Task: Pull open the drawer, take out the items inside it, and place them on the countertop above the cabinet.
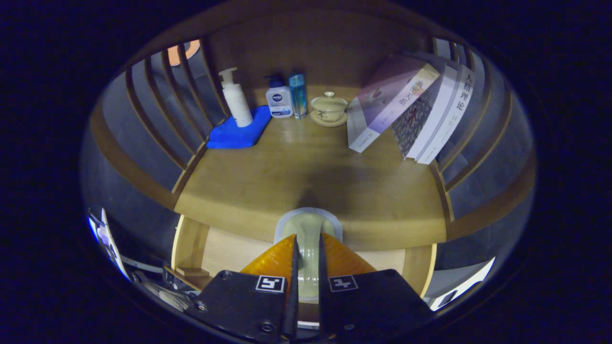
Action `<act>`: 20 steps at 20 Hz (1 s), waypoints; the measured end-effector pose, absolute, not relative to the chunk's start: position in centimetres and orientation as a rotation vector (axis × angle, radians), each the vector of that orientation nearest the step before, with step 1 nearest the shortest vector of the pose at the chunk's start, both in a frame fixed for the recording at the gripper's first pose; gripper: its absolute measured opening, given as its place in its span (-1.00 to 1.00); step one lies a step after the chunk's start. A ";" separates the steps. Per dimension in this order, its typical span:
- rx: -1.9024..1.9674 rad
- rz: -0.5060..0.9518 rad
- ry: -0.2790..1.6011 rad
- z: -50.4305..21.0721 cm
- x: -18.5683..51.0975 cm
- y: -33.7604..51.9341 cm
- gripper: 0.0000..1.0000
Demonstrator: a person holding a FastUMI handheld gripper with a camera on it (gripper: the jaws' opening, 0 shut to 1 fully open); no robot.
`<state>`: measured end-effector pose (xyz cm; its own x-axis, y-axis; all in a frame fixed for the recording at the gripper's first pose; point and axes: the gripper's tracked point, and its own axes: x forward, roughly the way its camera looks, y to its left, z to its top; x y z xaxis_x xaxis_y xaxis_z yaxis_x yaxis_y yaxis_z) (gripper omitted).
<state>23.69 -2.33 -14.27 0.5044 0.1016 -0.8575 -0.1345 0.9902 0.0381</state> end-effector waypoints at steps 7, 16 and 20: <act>-0.009 0.133 1.070 -15.2 29.1 -1.1 -0.60; 0.004 0.098 1.084 -16.7 32.2 -1.4 -0.60; 0.090 0.136 1.081 -16.9 32.2 -0.8 -0.53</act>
<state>32.24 -0.80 -16.89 0.4629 0.1546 -0.8728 -0.0668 0.9880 0.1396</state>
